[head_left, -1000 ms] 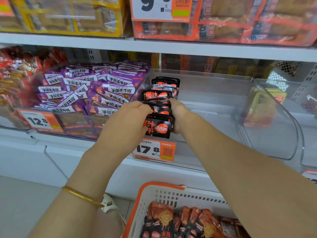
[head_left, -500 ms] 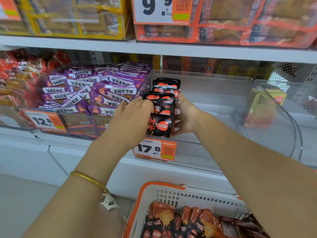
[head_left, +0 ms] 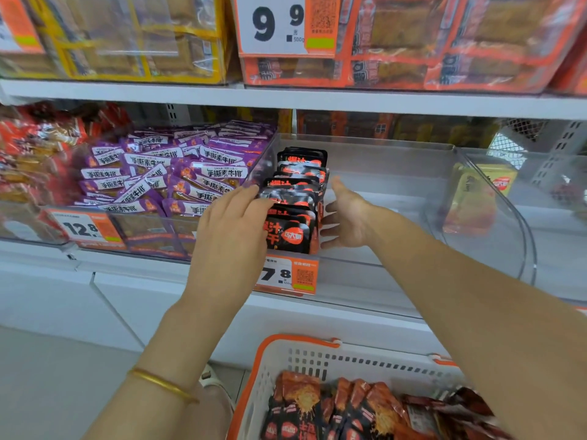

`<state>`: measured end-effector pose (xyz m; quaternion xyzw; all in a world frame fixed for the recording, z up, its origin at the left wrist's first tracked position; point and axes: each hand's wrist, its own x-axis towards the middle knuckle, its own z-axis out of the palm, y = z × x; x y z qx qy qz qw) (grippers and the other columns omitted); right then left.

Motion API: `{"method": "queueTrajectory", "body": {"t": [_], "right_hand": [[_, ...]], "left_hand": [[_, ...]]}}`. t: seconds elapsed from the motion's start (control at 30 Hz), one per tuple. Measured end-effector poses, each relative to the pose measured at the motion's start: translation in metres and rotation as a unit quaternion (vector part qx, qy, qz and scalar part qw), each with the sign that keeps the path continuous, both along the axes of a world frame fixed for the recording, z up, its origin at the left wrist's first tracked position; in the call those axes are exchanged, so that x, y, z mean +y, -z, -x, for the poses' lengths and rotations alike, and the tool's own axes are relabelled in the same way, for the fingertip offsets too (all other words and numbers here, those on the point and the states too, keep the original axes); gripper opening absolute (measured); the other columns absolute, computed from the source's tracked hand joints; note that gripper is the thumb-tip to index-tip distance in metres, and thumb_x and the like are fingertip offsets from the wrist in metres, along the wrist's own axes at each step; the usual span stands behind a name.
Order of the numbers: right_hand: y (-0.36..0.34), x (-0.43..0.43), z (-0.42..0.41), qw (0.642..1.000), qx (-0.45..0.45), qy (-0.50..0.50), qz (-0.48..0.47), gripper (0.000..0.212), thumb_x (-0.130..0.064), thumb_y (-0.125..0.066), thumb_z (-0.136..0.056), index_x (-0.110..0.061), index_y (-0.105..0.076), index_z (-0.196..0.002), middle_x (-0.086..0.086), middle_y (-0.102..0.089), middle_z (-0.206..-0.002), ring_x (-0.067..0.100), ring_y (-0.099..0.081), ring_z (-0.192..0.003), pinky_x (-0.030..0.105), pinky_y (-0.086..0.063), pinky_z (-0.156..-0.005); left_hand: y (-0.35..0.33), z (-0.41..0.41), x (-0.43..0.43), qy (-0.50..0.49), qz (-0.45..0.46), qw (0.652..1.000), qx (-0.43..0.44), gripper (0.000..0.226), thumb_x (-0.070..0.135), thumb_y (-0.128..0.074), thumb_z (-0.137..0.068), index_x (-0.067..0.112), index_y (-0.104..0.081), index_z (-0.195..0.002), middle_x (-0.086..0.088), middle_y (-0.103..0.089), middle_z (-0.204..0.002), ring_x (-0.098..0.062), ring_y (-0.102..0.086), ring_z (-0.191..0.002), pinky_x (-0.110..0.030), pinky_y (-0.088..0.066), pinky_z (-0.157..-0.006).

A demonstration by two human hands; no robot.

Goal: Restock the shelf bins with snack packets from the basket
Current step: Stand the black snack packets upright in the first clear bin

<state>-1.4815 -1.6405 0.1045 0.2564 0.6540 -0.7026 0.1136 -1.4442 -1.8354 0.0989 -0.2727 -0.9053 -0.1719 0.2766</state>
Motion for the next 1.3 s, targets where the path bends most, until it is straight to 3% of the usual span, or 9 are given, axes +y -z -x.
{"method": "queueTrajectory", "body": {"t": [0.13,0.23,0.37,0.53,0.67,0.87,0.97,1.2,1.3], "right_hand": [[-0.017,0.003,-0.020,0.998,0.043,0.050,0.026,0.065,-0.054,-0.030,-0.098,-0.003,-0.037,-0.138,0.022,-0.049,-0.131,0.035,-0.051,-0.118,0.044,-0.043,-0.094],[-0.034,0.004,-0.057,0.986,0.149,0.076,0.023,0.041,-0.033,-0.042,-0.101,-0.001,-0.047,-0.126,0.015,-0.060,-0.096,0.027,-0.064,-0.091,0.032,-0.053,-0.072],[-0.027,0.018,-0.140,0.964,0.262,-0.027,0.049,0.019,-0.012,-0.049,-0.093,-0.001,-0.063,-0.101,0.020,-0.068,-0.096,0.029,-0.069,-0.091,0.037,-0.057,-0.083],[0.080,0.048,-0.183,0.982,0.049,-0.126,-0.129,0.014,0.001,-0.055,-0.091,-0.001,-0.063,-0.102,0.022,-0.066,-0.103,0.024,-0.067,-0.081,0.027,-0.056,-0.076],[0.201,0.071,-0.191,0.849,-0.086,-0.262,-0.450,0.018,-0.012,-0.061,-0.086,-0.006,-0.063,-0.103,0.010,-0.063,-0.106,0.028,-0.061,-0.103,0.027,-0.045,-0.074],[0.278,0.050,-0.219,0.695,-0.256,-0.450,-0.498,0.110,-0.048,-0.077,-0.071,-0.012,-0.010,-0.150,0.019,-0.021,-0.152,0.039,-0.027,-0.137,0.048,-0.037,-0.106],[0.284,0.040,-0.236,0.650,-0.276,-0.459,-0.539,0.101,-0.044,-0.077,-0.072,-0.009,-0.018,-0.147,0.021,-0.026,-0.147,0.039,-0.030,-0.134,0.048,-0.041,-0.100],[0.203,0.041,-0.198,0.945,-0.220,-0.173,-0.170,0.017,0.001,-0.042,-0.088,0.004,-0.056,-0.097,0.017,-0.052,-0.086,0.037,-0.058,-0.090,0.045,-0.058,-0.070],[0.156,0.038,-0.200,0.975,-0.189,-0.042,0.114,0.018,0.004,-0.034,-0.090,0.002,-0.052,-0.090,0.020,-0.057,-0.086,0.037,-0.061,-0.084,0.047,-0.059,-0.063]], "left_hand": [[0.001,-0.038,0.002,0.000,-0.121,0.992,0.047,0.030,0.001,-0.046,-0.078,0.011,-0.062,-0.102,-0.002,-0.062,-0.104,-0.025,-0.051,-0.096,-0.037,-0.038,-0.077],[0.017,-0.064,0.006,0.064,-0.139,0.988,0.024,0.029,0.010,-0.037,-0.074,0.014,-0.062,-0.088,0.003,-0.061,-0.090,-0.020,-0.049,-0.083,-0.036,-0.036,-0.069],[0.057,-0.082,0.028,0.133,-0.094,0.981,-0.107,0.027,0.010,-0.038,-0.072,0.018,-0.063,-0.079,0.005,-0.062,-0.081,-0.016,-0.052,-0.079,-0.030,-0.040,-0.068],[0.114,-0.092,0.053,0.139,0.087,0.936,-0.313,0.021,0.028,-0.041,-0.078,0.030,-0.060,-0.088,0.005,-0.068,-0.095,-0.019,-0.062,-0.092,-0.035,-0.051,-0.079],[0.138,-0.106,0.066,0.150,0.213,0.925,-0.276,0.017,0.018,-0.044,-0.090,0.017,-0.060,-0.095,-0.001,-0.063,-0.102,-0.023,-0.060,-0.092,-0.036,-0.050,-0.079],[0.158,-0.103,0.062,0.146,0.237,0.904,-0.324,0.015,0.014,-0.042,-0.090,0.018,-0.051,-0.080,0.002,-0.058,-0.080,-0.022,-0.058,-0.077,-0.041,-0.053,-0.074],[0.158,-0.103,0.061,0.142,0.251,0.890,-0.353,0.016,0.013,-0.041,-0.091,0.016,-0.053,-0.080,0.000,-0.058,-0.079,-0.020,-0.056,-0.074,-0.040,-0.052,-0.071],[0.154,-0.110,0.072,0.210,0.258,0.837,-0.435,0.026,0.035,-0.059,-0.087,0.018,-0.054,-0.105,0.002,-0.053,-0.101,-0.018,-0.052,-0.090,-0.036,-0.048,-0.080],[0.147,-0.121,0.078,0.235,0.259,0.824,-0.446,0.067,0.050,-0.070,-0.075,0.019,-0.039,-0.126,0.003,-0.042,-0.120,-0.015,-0.043,-0.109,-0.034,-0.045,-0.090]]}}
